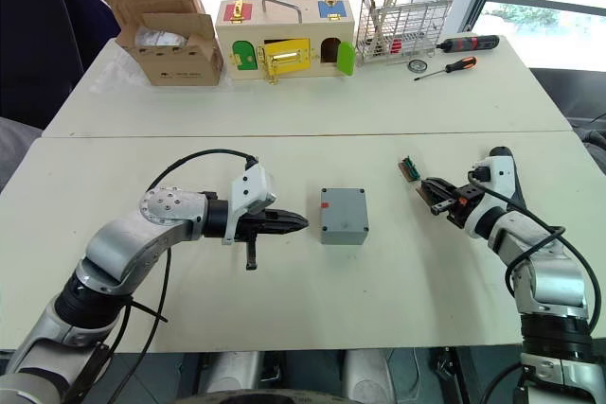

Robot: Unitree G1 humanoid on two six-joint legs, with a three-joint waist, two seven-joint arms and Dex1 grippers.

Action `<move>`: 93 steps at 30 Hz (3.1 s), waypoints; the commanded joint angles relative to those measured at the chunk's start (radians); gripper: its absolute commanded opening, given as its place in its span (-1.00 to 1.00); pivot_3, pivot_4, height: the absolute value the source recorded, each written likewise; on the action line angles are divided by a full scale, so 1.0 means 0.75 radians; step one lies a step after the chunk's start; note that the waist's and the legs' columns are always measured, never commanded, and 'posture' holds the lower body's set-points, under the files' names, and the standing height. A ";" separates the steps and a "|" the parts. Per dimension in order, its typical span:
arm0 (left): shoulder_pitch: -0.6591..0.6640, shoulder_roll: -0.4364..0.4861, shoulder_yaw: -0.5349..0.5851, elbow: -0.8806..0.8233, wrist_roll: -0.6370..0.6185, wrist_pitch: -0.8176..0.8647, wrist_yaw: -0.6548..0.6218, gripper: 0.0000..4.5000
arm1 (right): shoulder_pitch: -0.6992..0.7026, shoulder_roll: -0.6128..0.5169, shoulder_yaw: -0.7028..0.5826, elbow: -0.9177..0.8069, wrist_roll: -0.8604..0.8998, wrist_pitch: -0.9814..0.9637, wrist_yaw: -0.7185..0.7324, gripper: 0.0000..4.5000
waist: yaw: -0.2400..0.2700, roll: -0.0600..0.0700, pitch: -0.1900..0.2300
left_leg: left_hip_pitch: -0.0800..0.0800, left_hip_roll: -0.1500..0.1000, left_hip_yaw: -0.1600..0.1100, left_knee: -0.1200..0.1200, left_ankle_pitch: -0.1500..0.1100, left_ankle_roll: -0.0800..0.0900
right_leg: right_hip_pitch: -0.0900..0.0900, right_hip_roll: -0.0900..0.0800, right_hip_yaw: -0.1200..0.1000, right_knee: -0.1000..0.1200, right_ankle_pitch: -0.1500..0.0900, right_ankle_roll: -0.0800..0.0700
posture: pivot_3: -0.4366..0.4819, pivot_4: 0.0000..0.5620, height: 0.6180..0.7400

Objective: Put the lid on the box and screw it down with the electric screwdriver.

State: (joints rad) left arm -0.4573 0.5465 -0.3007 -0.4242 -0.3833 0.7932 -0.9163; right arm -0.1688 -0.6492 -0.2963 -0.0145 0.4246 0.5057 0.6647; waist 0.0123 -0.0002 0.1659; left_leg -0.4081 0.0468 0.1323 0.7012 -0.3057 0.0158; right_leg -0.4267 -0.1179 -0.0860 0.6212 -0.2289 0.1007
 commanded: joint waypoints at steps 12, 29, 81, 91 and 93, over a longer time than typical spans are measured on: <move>-0.015 -0.003 -0.024 0.002 0.003 -0.054 -0.001 -1.00 | 0.052 0.000 0.065 -0.030 -0.039 -0.023 0.025 -0.98 | -0.002 0.000 0.000 | 0.000 0.000 0.000 0.000 0.000 0.000 | 0.000 0.000 0.000 0.000 0.000 0.000 | -0.05 -0.47 0.80; -0.013 -0.007 -0.032 0.009 -0.003 -0.058 0.009 -1.00 | 0.059 -0.001 0.022 -0.065 -0.029 -0.009 0.005 -0.06 | 0.000 0.000 0.000 | 0.000 0.000 0.000 0.000 0.000 0.000 | 0.000 0.000 0.000 0.000 0.000 0.000 | -0.05 -0.47 0.80; 0.000 0.089 0.111 0.004 -0.109 0.002 -0.014 -1.00 | -0.086 0.032 0.169 -0.503 0.275 0.339 0.001 -0.98 | 0.001 0.000 0.000 | 0.000 0.000 -0.003 -0.001 -0.001 0.001 | -0.001 0.000 0.000 0.000 0.000 0.000 | -0.05 -0.47 0.80; 0.022 0.108 0.103 -0.031 -0.120 0.021 0.019 -1.00 | -0.082 0.024 0.220 -0.459 0.239 0.310 0.026 -0.98 | 0.000 0.000 0.000 | 0.000 0.000 -0.002 -0.001 -0.001 0.001 | -0.001 0.000 0.000 0.001 0.000 0.000 | -0.05 -0.47 0.80; 0.020 0.108 0.098 -0.028 -0.118 0.017 0.021 -1.00 | -0.080 0.026 0.214 -0.453 0.235 0.309 0.021 -0.98 | 0.000 0.000 0.000 | 0.000 0.000 -0.002 -0.001 -0.001 0.001 | -0.001 0.000 0.000 0.001 0.000 0.000 | -0.05 -0.47 0.80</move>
State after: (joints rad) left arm -0.4389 0.6224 -0.2402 -0.4141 -0.4629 0.8075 -0.9025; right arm -0.2177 -0.6207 -0.1246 -0.3459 0.6016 0.7563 0.6758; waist 0.0121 -0.0005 0.1660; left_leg -0.4083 0.0469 0.1306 0.7006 -0.3062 0.0166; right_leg -0.4273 -0.1181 -0.0860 0.6216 -0.2289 0.1005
